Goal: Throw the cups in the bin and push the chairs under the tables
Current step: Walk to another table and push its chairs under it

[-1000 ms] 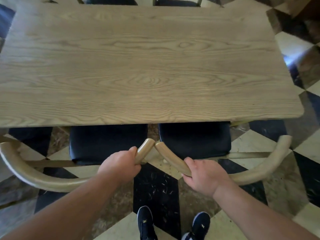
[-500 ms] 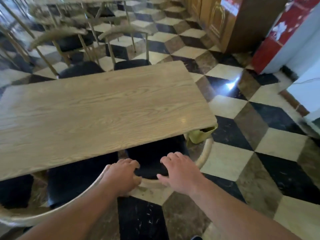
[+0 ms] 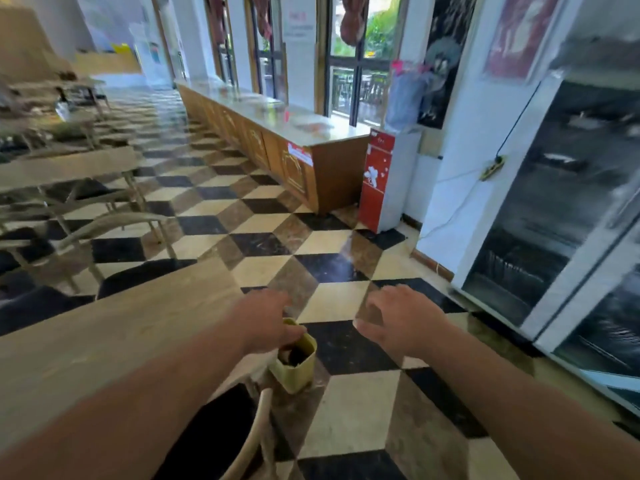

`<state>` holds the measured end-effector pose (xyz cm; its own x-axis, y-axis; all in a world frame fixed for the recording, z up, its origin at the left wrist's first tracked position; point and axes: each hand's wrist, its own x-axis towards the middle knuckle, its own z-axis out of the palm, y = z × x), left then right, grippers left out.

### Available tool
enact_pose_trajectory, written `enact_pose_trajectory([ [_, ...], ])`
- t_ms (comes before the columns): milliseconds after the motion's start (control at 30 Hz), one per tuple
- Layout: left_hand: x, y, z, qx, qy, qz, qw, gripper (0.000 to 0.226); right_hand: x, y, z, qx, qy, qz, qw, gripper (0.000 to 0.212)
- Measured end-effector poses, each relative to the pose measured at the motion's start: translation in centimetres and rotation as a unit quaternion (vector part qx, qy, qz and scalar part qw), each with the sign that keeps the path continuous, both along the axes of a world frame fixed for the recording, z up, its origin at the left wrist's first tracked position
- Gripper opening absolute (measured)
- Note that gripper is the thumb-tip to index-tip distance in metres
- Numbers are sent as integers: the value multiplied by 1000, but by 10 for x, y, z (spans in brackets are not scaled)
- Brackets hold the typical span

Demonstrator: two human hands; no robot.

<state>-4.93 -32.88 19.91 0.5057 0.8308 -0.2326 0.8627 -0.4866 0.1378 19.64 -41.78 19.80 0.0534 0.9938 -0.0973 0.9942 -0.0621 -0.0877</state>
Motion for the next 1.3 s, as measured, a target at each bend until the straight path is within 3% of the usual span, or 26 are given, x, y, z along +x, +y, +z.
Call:
enact_pose_trajectory([
  [233,103,41,38,50,-52,-32,997,59,93,19,48,-12,32,-88,996,67],
  [567,229,178,-5,-4,-17,-101,995,71,183,146,2,-54,-7,-124,991,59],
  [767,270,285,-39,-87,-22,-73,993,66,236,243,-15,-80,-1,-159,984,56],
  [900,305,357,-43,-76,-25,-61,995,65,273,299,-19,-63,28,-186,980,67],
  [1033,332,412,-51,-62,-12,-48,997,59,303,350,-28,-70,16,-182,981,54],
  [1300,387,546,-84,-79,-18,57,995,45,371,520,-67,-85,99,-127,983,55],
])
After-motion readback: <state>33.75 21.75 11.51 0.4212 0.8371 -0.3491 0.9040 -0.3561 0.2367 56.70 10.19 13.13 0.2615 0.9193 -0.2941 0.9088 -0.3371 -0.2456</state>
